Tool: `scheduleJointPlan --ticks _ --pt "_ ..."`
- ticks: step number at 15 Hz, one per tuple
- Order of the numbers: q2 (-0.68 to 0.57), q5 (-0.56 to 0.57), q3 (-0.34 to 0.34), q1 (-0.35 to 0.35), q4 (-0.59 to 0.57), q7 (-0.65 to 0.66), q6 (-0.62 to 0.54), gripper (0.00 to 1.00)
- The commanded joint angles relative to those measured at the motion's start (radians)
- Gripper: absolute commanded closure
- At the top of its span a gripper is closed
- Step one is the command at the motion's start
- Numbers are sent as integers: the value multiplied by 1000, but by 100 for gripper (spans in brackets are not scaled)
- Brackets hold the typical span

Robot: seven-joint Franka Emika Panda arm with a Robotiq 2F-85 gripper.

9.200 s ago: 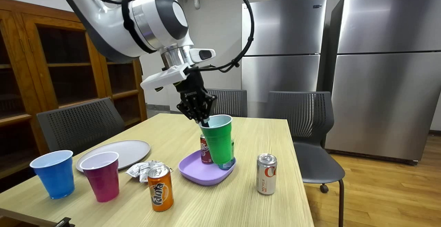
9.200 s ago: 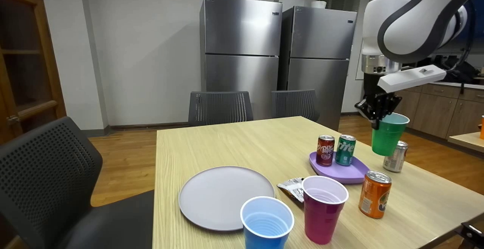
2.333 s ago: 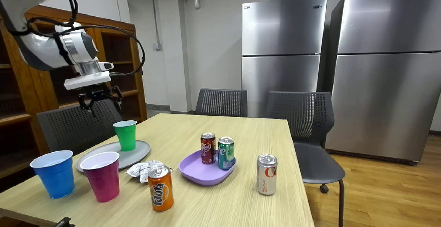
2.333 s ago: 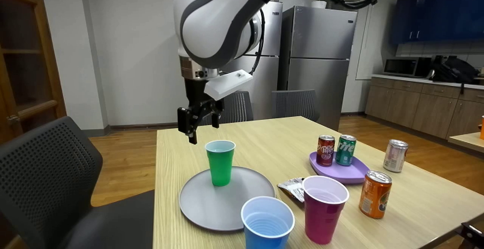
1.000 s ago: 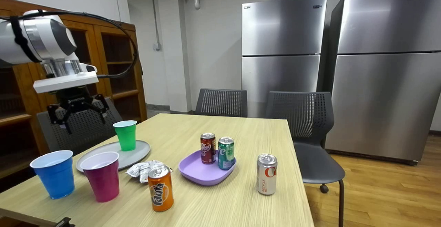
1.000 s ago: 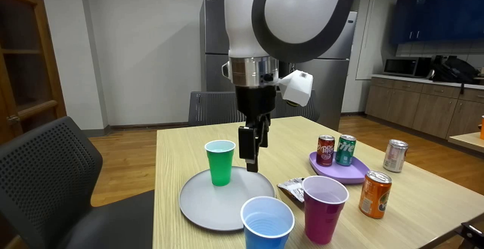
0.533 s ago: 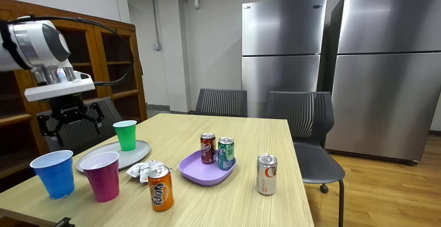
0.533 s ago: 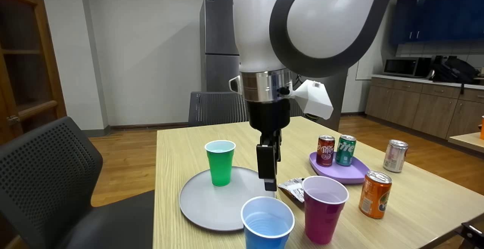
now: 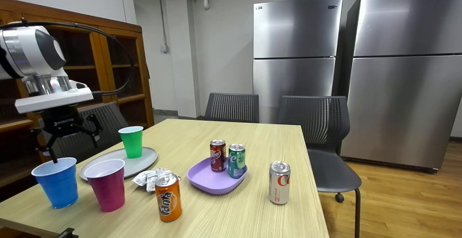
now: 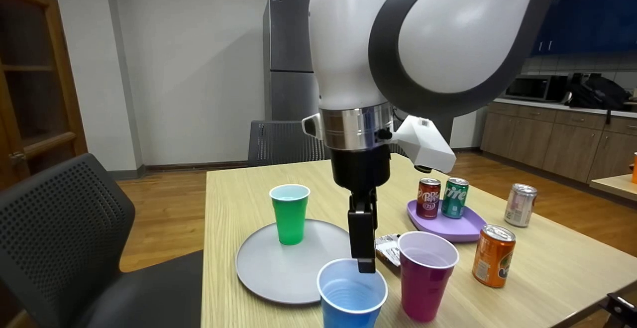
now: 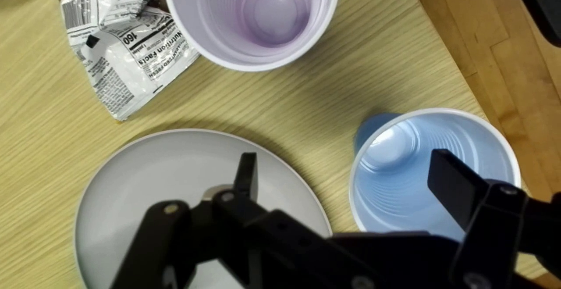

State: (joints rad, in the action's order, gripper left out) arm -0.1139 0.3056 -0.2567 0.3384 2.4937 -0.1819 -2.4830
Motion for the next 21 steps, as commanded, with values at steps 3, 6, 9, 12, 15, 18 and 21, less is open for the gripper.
scheduleJointPlan --ticks 3,6,9,12,15,18,21 --pt "10 52 -9 -7 17 38 -71 0" --pt "-12 77 -7 -4 3 56 -94 0" --pt "-34 96 -5 0 -6 69 -107 0" --pt "-59 110 -3 4 -15 76 -114 0" --pt "-84 114 -2 7 -28 85 -118 0" --pt "-108 111 0 12 -44 91 -115 0" --pt "-123 105 1 14 -58 94 -114 32"
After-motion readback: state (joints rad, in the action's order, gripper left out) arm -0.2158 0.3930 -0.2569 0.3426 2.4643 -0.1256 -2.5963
